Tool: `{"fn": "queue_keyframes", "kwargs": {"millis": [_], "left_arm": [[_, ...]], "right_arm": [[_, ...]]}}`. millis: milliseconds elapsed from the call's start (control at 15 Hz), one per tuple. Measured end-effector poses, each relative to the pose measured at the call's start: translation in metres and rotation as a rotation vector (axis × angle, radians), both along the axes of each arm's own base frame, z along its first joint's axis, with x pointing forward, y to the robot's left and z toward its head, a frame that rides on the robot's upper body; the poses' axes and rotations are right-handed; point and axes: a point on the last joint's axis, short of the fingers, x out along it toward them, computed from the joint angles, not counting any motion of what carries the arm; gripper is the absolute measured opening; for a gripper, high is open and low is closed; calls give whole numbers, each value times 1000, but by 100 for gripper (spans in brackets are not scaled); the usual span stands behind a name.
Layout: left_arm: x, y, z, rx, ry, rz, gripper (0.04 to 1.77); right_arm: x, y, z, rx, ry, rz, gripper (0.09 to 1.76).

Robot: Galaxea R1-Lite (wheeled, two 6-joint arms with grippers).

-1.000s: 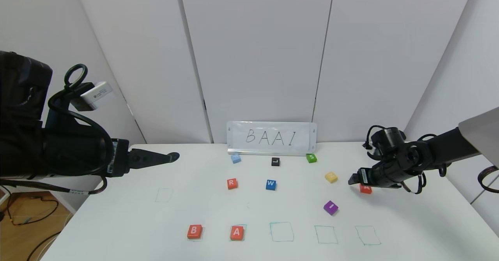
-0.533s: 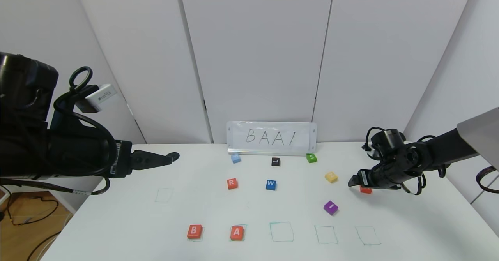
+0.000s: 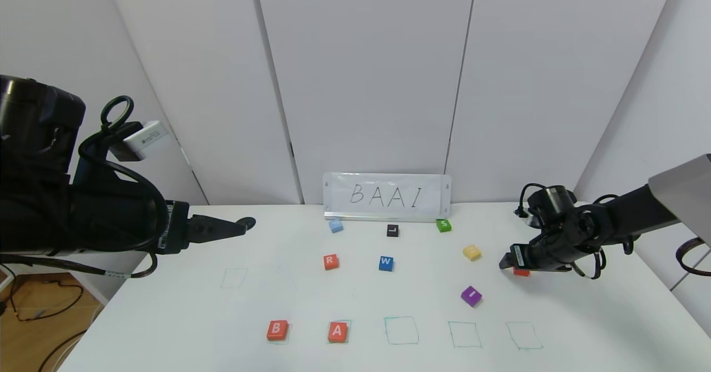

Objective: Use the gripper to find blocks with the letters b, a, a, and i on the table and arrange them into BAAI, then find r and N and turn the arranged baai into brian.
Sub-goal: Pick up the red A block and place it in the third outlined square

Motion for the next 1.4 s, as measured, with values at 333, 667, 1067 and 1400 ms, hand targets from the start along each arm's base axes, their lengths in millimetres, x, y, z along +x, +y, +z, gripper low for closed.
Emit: {"fn": "queue_keyframes", "kwargs": {"millis": [333, 667, 1067, 1400], "left_arm": [[0, 0, 0, 2, 0, 0, 172], [0, 0, -1, 3, 4, 0, 172], [0, 0, -2, 3, 7, -1, 172], [1, -1, -4, 11, 10, -7, 172]], "right_arm": [[0, 1, 0, 0, -1, 2, 80], [-1, 1, 1, 0, 0, 2, 54], [-1, 0, 1, 0, 1, 1, 54], [-9, 7, 14, -49, -6, -13, 54]]}}
